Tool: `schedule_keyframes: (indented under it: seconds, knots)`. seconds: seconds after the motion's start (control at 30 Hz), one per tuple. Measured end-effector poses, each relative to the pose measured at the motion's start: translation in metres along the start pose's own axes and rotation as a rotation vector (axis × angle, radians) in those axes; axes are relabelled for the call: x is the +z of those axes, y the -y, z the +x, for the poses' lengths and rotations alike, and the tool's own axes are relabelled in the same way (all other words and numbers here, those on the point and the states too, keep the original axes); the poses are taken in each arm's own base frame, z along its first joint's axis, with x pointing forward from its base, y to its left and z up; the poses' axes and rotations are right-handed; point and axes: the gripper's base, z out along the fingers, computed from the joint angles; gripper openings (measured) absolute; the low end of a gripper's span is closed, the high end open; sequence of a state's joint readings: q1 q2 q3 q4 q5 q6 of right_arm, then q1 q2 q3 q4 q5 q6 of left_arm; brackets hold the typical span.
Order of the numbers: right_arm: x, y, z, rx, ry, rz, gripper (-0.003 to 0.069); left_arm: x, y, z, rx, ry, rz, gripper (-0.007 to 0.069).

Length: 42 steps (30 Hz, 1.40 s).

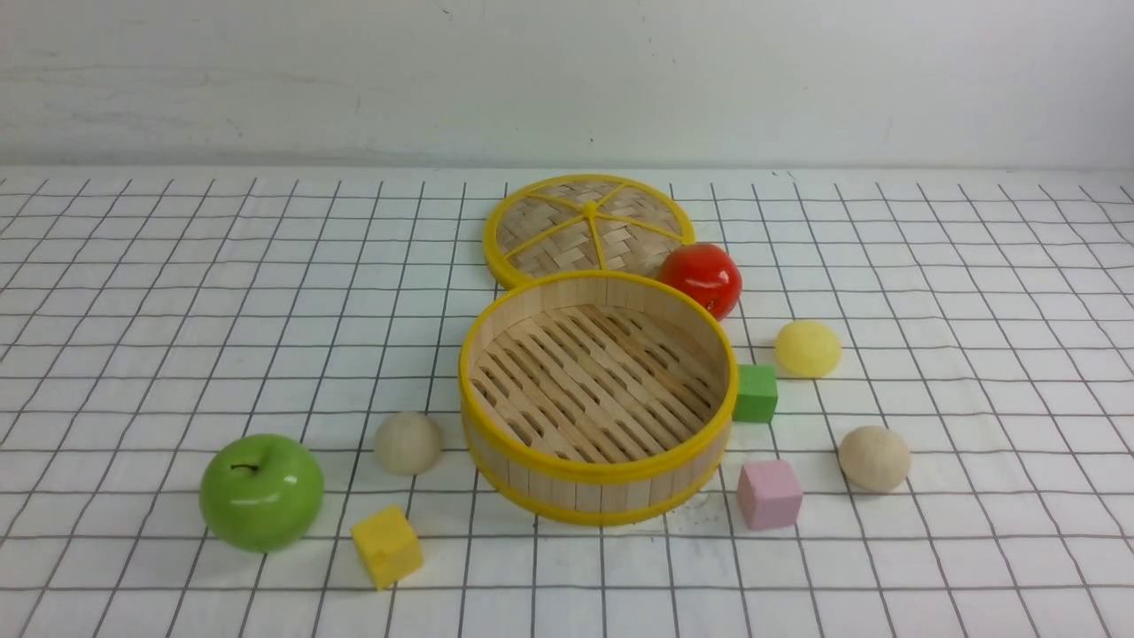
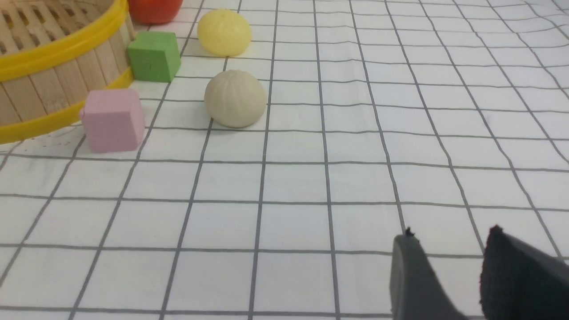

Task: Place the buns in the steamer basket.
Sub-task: Use the left arm to grab a steamed stuffed bun

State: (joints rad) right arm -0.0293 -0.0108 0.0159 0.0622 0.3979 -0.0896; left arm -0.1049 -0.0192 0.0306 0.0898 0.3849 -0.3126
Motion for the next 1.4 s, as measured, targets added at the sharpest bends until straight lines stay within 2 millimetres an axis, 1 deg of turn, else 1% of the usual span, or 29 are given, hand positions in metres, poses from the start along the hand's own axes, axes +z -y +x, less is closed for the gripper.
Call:
schedule_keyframes:
  seconds: [0.17,0.3,0.33,0.4,0.47,0.6,0.63,0.7,0.73,0.77,0.8,0.83,0.87,0.9,0.97,1.03,1.1,1.13,1.2,1.23,1.27,1.3,1.37,1.4]
  knots:
    - [0.0,0.0,0.0,0.0,0.0,0.0,0.0239,0.0,0.0,-0.001,0.007,0.008,0.0,0.0238]
    - [0.0,0.0,0.0,0.0,-0.001,0.0,0.0239,0.0,0.002,-0.007,0.01,0.075,0.02,0.0238]
    - [0.0,0.0,0.0,0.0,-0.001,0.0,0.0239,-0.001,0.004,-0.012,-0.002,0.134,0.044,0.0238]
    - [0.0,0.0,0.0,0.0,-0.001,0.0,0.0239,-0.002,0.005,-0.016,-0.014,0.174,0.061,0.0238]
    - [0.0,0.0,0.0,0.0,-0.001,0.0,0.0239,-0.003,0.008,-0.023,-0.048,0.249,0.094,0.0238]
    - [0.0,0.0,0.0,0.0,-0.001,0.0,0.0239,-0.011,0.012,-0.042,-0.135,0.471,0.171,0.0238]
    - [0.0,0.0,0.0,0.0,-0.001,0.0,0.0239,-0.015,0.012,-0.049,-0.175,0.553,0.195,0.0238]
    - [0.0,0.0,0.0,0.0,-0.001,0.0,0.0239,-0.02,0.012,-0.057,-0.257,0.612,0.216,0.0238]
    - [0.0,0.0,0.0,0.0,-0.001,0.0,0.0239,-0.024,0.012,-0.064,-0.31,0.638,0.229,0.0238]
    - [0.0,0.0,0.0,0.0,-0.001,0.0,0.0239,-0.032,0.014,-0.077,-0.364,0.676,0.248,0.0238]
    - [0.0,0.0,0.0,0.0,-0.001,0.0,0.0239,-0.032,0.013,-0.077,-0.37,0.674,0.248,0.0238]
    - [0.0,0.0,0.0,0.0,-0.001,0.0,0.0239,-0.042,0.017,-0.098,-0.396,0.71,0.261,0.0238]
    - [0.0,0.0,0.0,0.0,-0.001,0.0,0.0239,-0.047,0.02,-0.11,-0.397,0.718,0.265,0.0238]
    - [0.0,0.0,0.0,0.0,0.0,0.0,0.0239,-0.052,0.024,-0.129,-0.389,0.718,0.269,0.0238]
    - [0.0,0.0,0.0,0.0,0.0,0.0,0.0239,-0.06,0.033,-0.158,-0.374,0.697,0.28,0.0238]
    - [0.0,0.0,0.0,0.0,0.0,0.0,0.0239,-0.06,0.044,-0.188,-0.354,0.618,0.286,0.0238]
    - [0.0,0.0,0.0,0.0,0.0,0.0,0.0239,-0.051,0.054,-0.211,-0.336,0.479,0.283,0.0238]
    - [0.0,0.0,0.0,0.0,0.0,0.0,0.0239,-0.041,0.058,-0.216,-0.33,0.397,0.273,0.0238]
    - [0.0,0.0,0.0,0.0,0.0,0.0,0.0239,-0.023,0.064,-0.221,-0.313,0.228,0.253,0.0238]
    - [0.0,0.0,0.0,0.0,0.0,0.0,0.0239,-0.005,0.067,-0.219,-0.304,0.116,0.229,0.0238]
    - [0.0,0.0,0.0,0.0,0.0,0.0,0.0239,0.006,0.067,-0.215,-0.296,0.031,0.21,0.0238]
    - [0.0,0.0,0.0,0.0,0.0,0.0,0.0239,0.027,0.068,-0.207,-0.291,-0.085,0.179,0.0238]
    - [0.0,0.0,0.0,0.0,0.0,0.0,0.0239,0.046,0.067,-0.199,-0.289,-0.188,0.149,0.0238]
    - [0.0,0.0,0.0,0.0,0.0,0.0,0.0239,0.06,0.067,-0.193,-0.293,-0.245,0.13,0.0238]
